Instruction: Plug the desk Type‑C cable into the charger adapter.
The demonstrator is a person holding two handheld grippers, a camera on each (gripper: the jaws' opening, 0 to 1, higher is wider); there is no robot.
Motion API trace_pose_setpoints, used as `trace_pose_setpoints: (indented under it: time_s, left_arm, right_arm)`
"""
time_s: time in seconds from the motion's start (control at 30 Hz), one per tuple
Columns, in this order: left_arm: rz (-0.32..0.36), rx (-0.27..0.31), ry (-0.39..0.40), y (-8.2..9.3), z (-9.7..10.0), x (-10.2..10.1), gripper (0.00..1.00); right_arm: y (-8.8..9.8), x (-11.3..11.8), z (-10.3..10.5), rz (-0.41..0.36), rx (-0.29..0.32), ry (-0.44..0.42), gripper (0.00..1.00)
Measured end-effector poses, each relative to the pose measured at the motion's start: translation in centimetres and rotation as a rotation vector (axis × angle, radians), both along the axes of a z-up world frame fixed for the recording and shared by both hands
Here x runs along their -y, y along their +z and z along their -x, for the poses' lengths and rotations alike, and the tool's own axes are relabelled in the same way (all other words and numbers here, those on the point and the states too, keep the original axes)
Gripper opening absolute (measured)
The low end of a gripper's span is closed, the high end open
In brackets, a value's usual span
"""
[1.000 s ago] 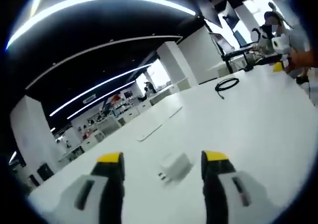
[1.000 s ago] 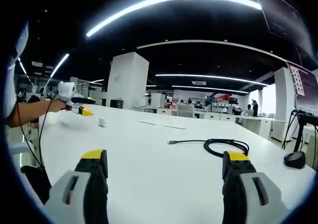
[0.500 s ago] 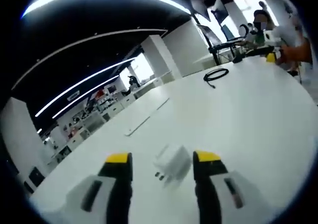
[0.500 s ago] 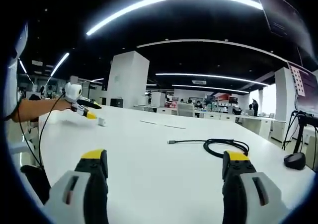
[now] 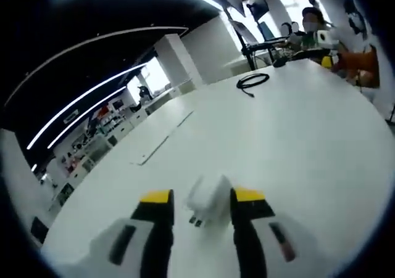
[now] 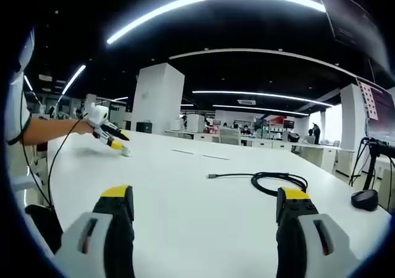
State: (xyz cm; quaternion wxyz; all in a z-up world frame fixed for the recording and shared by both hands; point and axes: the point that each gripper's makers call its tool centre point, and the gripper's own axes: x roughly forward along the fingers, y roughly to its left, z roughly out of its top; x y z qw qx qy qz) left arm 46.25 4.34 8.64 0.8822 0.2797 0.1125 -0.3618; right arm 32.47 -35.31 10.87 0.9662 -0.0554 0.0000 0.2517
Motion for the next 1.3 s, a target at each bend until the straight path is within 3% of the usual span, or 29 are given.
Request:
trace_pose_setpoints:
  time_s: [0.2,0.47,0.8,1.3]
  left_arm:
    - [-0.006,-0.025,-0.018,-0.2,-0.2,0.3,0.28]
    - [-0.055,-0.113,-0.069,-1.2,-0.6,0.5,0.28]
    - [-0.097,-0.178,-0.114,-1.5,-0.8,0.9,0.28]
    - [-0.220,-0.365,-0.157,-2.3,-1.1,1.6,0.26]
  right_arm:
    - [0.0,0.2,0.0,-0.005,0.001,-0.005,0.98]
    - [0.1,0.1,-0.1,-0.007,0.002,0.002,0.97]
    - [0.1,0.3,-0.2,-0.010,0.003,0.000,0.97]
    - [0.1,0.6,-0.5,-0.020,0.006,0.003,0.97]
